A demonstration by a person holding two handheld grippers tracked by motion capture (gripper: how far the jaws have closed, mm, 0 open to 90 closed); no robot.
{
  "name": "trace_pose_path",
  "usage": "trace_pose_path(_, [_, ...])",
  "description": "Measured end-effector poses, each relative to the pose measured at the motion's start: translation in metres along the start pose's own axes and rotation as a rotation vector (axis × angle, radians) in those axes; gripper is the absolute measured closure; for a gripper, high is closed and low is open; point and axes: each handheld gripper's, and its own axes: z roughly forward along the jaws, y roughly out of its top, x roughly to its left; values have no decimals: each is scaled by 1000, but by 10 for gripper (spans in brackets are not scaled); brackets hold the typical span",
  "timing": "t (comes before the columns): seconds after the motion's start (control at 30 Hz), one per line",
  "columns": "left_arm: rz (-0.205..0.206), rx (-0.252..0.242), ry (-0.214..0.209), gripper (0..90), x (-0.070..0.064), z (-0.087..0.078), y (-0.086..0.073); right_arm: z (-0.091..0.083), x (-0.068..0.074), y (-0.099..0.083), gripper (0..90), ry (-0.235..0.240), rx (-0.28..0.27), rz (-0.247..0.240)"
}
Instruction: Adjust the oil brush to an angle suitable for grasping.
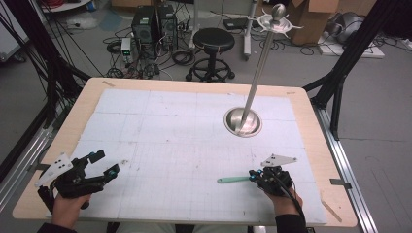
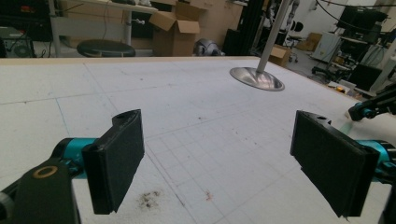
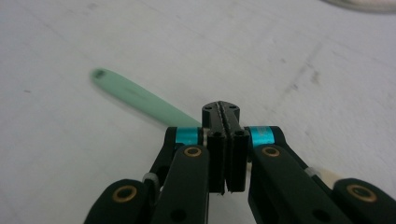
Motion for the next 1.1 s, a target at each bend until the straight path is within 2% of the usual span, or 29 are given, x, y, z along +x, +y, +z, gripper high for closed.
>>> trace_pose_path(0.1, [1, 2, -1, 178, 0, 0, 0, 1, 16, 4, 896, 54, -37, -54])
trace_pose_path(0.23, [-3, -1, 1, 178, 0, 0, 0, 12, 42, 9, 896, 141, -17, -124])
trace_pose_path(0.33, [-6, -3, 1, 178, 0, -1, 0, 24, 52, 11, 896, 179, 13, -137])
trace_pose_path(0.43, [-7, -4, -1, 178, 0, 0, 0, 33, 52, 15, 896, 180, 36, -135])
trace_pose_path(0.6, [-6, -3, -1, 178, 1, -1, 0, 48, 45, 27, 896, 149, 57, -120])
trace_pose_path(0.8, [-12, -6, -1, 178, 1, -1, 0, 63, 34, 43, 896, 72, 51, -105])
trace_pose_path(1.03, [-14, -7, -2, 178, 2, -2, 0, 69, 10, 49, 896, -68, 34, -10])
trace_pose_path(1.1, [-13, -7, -2, 178, 2, -2, 0, 66, 3, 48, 896, -89, 19, 28])
